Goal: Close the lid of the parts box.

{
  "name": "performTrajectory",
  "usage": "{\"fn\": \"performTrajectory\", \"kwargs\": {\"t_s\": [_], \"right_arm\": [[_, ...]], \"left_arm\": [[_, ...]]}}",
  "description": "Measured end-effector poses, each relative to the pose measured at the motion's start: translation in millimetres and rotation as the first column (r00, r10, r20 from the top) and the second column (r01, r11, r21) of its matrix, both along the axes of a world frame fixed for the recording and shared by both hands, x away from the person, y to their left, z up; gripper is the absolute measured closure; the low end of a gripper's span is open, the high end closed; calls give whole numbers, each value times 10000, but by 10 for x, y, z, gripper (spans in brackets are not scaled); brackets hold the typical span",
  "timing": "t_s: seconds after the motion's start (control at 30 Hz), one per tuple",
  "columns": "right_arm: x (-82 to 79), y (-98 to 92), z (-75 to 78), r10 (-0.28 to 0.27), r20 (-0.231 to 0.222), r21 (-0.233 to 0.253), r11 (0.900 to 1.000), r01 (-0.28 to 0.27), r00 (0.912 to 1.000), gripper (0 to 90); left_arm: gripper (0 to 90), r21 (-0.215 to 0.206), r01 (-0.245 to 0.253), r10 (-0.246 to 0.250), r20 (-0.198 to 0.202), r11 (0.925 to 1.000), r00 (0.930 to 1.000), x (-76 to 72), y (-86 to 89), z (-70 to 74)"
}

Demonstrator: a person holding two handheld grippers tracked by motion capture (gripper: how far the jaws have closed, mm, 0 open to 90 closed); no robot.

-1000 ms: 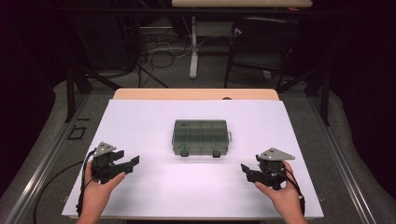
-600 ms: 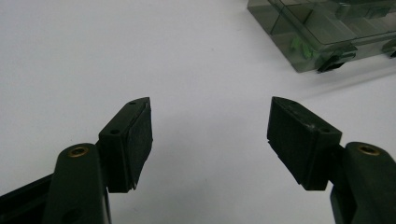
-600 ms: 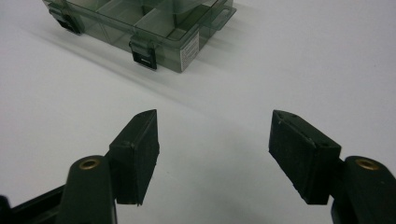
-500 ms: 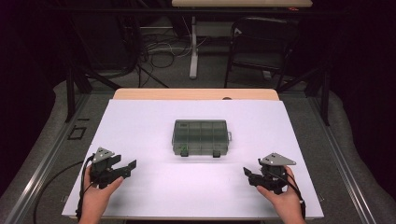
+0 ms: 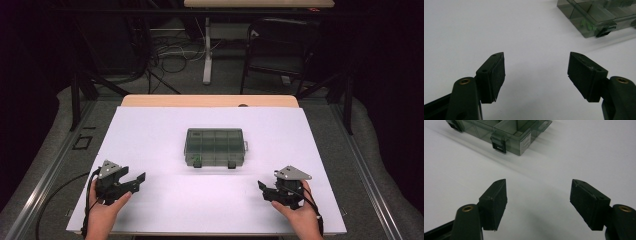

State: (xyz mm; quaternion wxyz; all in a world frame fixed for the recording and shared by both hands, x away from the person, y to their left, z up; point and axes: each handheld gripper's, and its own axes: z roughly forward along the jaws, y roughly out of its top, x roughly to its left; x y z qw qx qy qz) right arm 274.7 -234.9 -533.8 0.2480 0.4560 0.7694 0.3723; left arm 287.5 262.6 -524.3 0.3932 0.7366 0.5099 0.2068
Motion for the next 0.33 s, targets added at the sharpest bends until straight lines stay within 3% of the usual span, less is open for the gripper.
{"fn": "performTrajectory", "kwargs": {"t_s": [0.07,0.13,0.17,0.23,0.33], "right_arm": [[-1,-16,6,-40,-250,-31,10000,39,9997,296],[11,-32,-17,-61,-90,92,9999,62,9999,298],[4,-47,-3,-37,-334,85,10000,40,9994,299],[17,-49,-28,-80,-55,290,9995,82,10000,300],[17,-60,-27,-68,-119,229,9997,70,9999,303]], "left_arm": [[305,2,-33,33,4,10000,10000,0,-2,-12],[305,78,-22,22,-8,10000,10000,5,5,-24],[305,110,-23,23,-9,9999,10000,9,8,-29],[306,162,-91,91,8,9998,10000,20,15,-39],[309,76,-122,122,63,9999,9999,35,28,-52]]}}
